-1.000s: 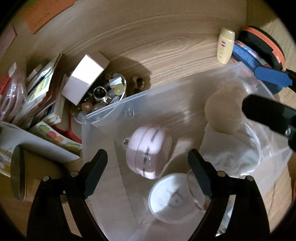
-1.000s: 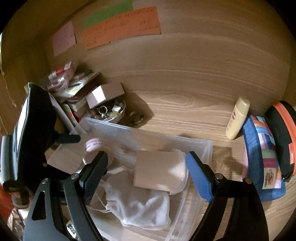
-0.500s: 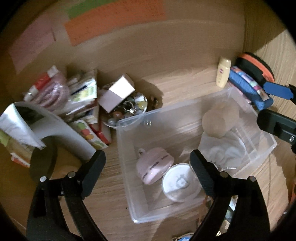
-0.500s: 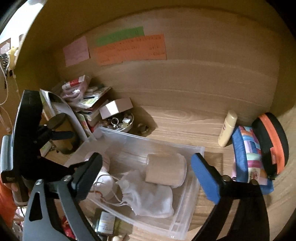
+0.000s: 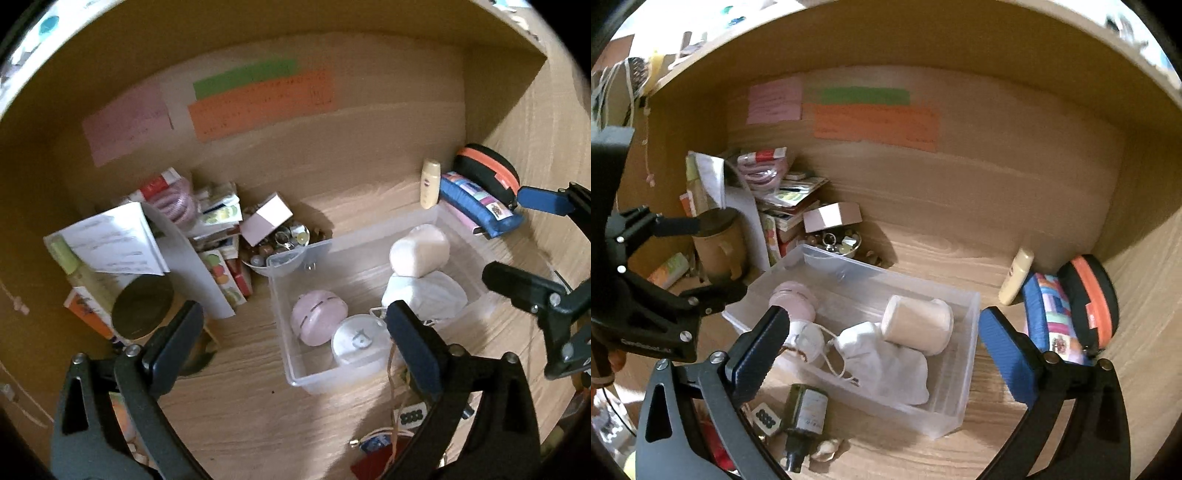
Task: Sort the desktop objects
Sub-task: 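Withdraw both tools from the box toward the green bottle and red pouch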
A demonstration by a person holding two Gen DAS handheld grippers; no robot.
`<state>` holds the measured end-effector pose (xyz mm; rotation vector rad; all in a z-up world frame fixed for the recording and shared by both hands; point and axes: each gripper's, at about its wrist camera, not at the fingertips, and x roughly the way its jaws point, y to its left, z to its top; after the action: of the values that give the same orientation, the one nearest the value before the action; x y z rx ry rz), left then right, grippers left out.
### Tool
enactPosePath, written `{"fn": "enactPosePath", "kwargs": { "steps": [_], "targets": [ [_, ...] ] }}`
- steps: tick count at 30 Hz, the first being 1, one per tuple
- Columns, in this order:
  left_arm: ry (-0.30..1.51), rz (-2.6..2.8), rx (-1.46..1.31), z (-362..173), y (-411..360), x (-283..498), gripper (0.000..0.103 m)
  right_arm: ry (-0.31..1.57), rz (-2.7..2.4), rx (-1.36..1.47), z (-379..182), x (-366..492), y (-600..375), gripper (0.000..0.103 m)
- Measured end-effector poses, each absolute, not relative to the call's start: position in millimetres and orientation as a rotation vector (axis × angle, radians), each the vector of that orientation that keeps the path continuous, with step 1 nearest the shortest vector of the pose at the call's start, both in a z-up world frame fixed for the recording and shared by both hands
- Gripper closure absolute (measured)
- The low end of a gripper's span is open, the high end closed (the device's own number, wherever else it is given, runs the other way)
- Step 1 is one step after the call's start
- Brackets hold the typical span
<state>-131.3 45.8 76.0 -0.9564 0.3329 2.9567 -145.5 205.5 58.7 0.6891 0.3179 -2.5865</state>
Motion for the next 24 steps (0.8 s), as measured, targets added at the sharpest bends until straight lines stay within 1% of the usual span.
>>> {"fn": "enactPosePath", "kwargs": {
  "steps": [4,10,17,21,24],
  "targets": [
    [0.333,2.980,-0.910,76,42,-116,0.002,0.325,-2.610,0.644,61,-126,202,0.001],
    [0.271,2.984,-0.889,68,31,-96,0.001,0.333,-2.637,0.648,57,-110,201,0.001],
    [0.237,2.948,-0.952,40,27,-81,0.001,0.381,-2.616,0.734,33,-103,197,0.001],
    [0.195,2.907,-1.018,19,25,-76,0.001,0.401,-2.581,0.797,17,-103,193,0.001],
    [0.199,2.881,-1.076,2,26,-72,0.001,0.408,-2.547,0.863,2,-105,189,0.001]
  ]
}}
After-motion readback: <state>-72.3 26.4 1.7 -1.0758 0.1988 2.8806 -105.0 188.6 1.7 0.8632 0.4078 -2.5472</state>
